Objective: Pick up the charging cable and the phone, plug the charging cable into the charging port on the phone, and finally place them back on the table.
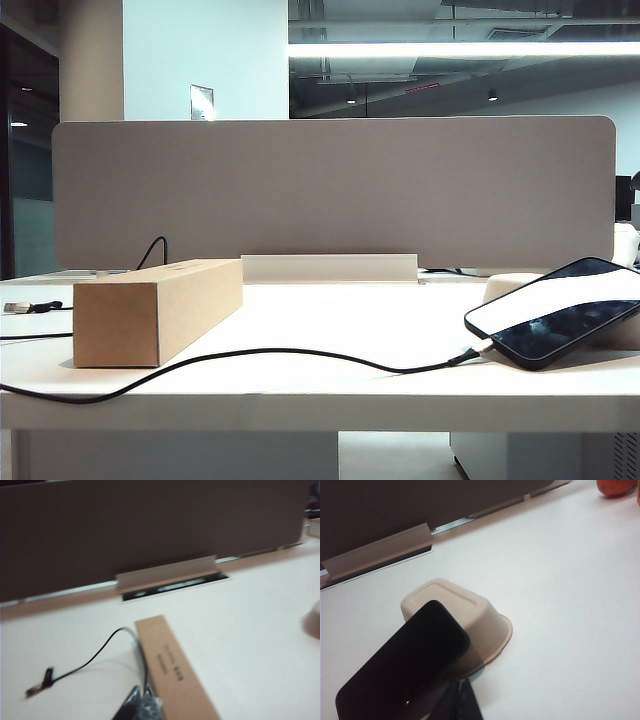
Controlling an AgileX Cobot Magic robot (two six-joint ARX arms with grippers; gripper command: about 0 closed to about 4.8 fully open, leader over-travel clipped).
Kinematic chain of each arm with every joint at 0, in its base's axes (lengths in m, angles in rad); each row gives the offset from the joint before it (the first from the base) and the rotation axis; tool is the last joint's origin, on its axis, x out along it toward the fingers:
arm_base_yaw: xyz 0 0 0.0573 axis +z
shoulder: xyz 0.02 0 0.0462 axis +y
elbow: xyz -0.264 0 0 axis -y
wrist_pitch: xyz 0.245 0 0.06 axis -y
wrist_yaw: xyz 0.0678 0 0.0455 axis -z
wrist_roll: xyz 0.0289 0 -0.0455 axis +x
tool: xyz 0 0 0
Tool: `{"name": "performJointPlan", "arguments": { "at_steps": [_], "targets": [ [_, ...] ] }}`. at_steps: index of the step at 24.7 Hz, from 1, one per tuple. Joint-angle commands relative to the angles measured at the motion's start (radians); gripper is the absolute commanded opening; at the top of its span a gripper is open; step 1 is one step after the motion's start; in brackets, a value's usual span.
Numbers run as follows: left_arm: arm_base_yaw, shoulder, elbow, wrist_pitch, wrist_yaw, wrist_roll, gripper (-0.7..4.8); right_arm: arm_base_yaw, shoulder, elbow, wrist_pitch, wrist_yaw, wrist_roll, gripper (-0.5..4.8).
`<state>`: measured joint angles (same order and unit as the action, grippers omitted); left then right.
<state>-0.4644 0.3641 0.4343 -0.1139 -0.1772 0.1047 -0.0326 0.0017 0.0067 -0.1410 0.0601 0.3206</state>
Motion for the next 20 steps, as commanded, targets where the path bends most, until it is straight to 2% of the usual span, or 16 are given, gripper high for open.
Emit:
{"name": "performJointPlan", "arguments": {
  "at_steps": [1,5,8,9,13,17,20],
  "targets": [
    [0.0,-0.021,-0.043,0.019,-0.086,-0.008,-0.06,0.001,-0.002,-0.005,0.01,0.005,-0.004,-0.07],
    [0.012,-0.058,-0.103,0.112,-0.098,-0.012,-0.06,0.001,-0.002,-0.005,0.01,0.005,-0.004,-0.07],
    [0.074,-0.063,-0.147,0.181,-0.007,-0.022,-0.06,0.001,-0.002,-0.005,0.01,0.005,-0.004,-0.07],
    [0.123,-0.063,-0.164,0.182,0.032,-0.051,-0.06,0.001,-0.002,-0.005,0.01,0.005,-0.004,-0.07],
    [0.214,-0.063,-0.211,0.198,0.078,-0.106,-0.06,0.001,-0.002,-0.005,0.01,0.005,-0.004,-0.07],
    [0.248,-0.082,-0.284,0.278,0.093,-0.106,-0.06,0.001,-0.002,-0.005,0.01,0.005,-0.004,-0.07],
    [0.31,-0.142,-0.338,0.303,0.113,-0.105,-0.06,0.001,-0.002,-0.005,0.01,0.005,-0.004,-0.07]
  ]
}}
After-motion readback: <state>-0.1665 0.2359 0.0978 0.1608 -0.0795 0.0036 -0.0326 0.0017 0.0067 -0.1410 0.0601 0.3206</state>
